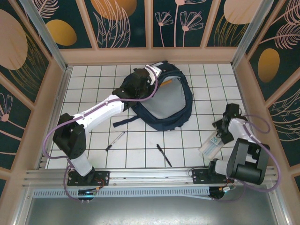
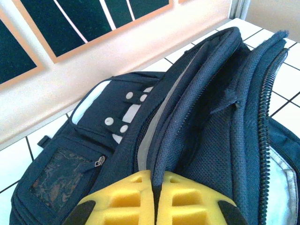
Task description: Pack the student bag
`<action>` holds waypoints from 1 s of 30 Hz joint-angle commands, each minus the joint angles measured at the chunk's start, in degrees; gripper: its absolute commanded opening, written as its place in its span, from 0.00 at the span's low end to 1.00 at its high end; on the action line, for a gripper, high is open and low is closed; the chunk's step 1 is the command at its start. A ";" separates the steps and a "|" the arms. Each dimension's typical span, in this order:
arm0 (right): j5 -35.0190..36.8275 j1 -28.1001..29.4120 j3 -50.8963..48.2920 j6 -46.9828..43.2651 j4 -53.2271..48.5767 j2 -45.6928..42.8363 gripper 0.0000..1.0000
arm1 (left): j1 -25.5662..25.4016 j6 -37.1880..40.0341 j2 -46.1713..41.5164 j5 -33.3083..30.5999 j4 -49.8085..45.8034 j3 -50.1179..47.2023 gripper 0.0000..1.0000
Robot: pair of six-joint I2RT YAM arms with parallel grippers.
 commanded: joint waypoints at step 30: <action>-17.51 1.89 5.32 -17.31 2.42 4.35 0.65 | 1.37 0.11 -6.17 0.25 1.98 -2.11 0.00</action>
